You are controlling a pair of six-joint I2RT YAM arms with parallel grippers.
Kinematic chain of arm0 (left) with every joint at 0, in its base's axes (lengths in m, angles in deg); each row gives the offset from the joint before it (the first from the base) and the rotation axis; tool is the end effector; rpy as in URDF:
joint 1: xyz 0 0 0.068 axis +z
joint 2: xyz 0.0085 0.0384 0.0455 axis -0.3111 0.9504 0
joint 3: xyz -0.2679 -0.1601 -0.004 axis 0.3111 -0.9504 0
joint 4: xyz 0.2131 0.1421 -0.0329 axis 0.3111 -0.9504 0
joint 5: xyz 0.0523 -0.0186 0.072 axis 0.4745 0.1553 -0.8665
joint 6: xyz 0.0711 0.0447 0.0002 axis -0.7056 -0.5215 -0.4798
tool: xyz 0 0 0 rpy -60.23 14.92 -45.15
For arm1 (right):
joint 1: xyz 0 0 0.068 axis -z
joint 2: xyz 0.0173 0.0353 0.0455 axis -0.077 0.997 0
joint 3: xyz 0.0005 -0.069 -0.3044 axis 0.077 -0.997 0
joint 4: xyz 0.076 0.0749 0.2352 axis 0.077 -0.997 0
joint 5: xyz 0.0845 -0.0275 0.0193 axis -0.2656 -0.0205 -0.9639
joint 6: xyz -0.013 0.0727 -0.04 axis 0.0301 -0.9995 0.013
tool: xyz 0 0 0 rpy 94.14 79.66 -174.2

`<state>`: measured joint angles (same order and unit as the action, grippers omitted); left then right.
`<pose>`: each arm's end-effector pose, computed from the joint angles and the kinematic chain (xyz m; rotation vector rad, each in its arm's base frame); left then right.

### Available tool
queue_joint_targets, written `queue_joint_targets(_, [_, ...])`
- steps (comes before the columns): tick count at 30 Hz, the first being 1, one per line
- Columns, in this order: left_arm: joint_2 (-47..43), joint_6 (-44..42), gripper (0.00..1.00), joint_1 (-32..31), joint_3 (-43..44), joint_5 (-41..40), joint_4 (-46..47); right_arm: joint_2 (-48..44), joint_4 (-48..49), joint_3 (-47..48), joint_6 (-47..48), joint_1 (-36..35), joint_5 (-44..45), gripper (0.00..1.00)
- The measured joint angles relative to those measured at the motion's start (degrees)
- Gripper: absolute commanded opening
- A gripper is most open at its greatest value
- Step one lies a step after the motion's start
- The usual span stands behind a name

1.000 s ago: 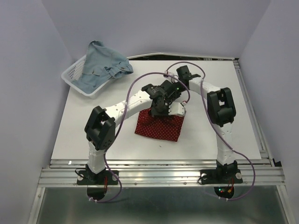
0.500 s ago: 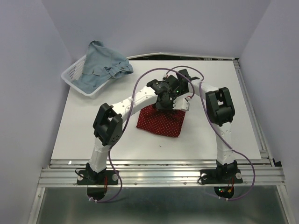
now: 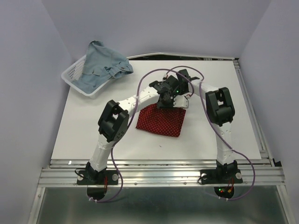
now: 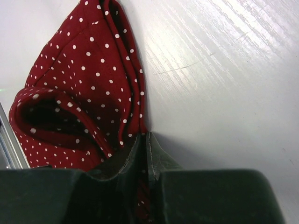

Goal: Fold and stack the skirts
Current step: Fold the skirt

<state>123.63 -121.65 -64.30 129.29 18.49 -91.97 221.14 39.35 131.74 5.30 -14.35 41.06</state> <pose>0.3548 -0.3743 0.2379 2.0212 1.5600 0.0232 0.4674 0.2148 0.1468 -0.8738 2.4168 1.1277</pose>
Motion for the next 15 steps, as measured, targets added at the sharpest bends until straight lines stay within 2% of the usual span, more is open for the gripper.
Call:
queue_joint_targets(3, [0.0, -0.4, 0.57, 0.2, 0.0, -0.5, 1.4, 0.1, -0.1, 0.2, -0.6, 0.0, 0.0, 0.20])
queue_joint_targets(8, [-0.1, 0.2, 0.56, 0.2, 0.0, -1.1, 2.2, 0.8, -1.6, 3.0, -1.7, 0.4, 1.8, 0.24])
queue_joint_targets(10, [-0.9, 1.3, 0.56, 0.5, -0.5, -1.0, 2.6, 1.6, -1.9, 5.4, -2.4, 0.9, 3.8, 0.29])
queue_joint_targets(12, [-3.1, 3.8, 0.56, 0.9, -1.5, -0.6, 2.9, 2.3, -2.5, 8.8, -3.2, 1.7, 5.9, 0.37])
queue_joint_targets(15, [-8.5, 9.2, 0.56, 1.8, -4.4, 1.3, 4.2, 2.4, -2.5, 13.1, -4.5, 4.0, 8.3, 0.41])
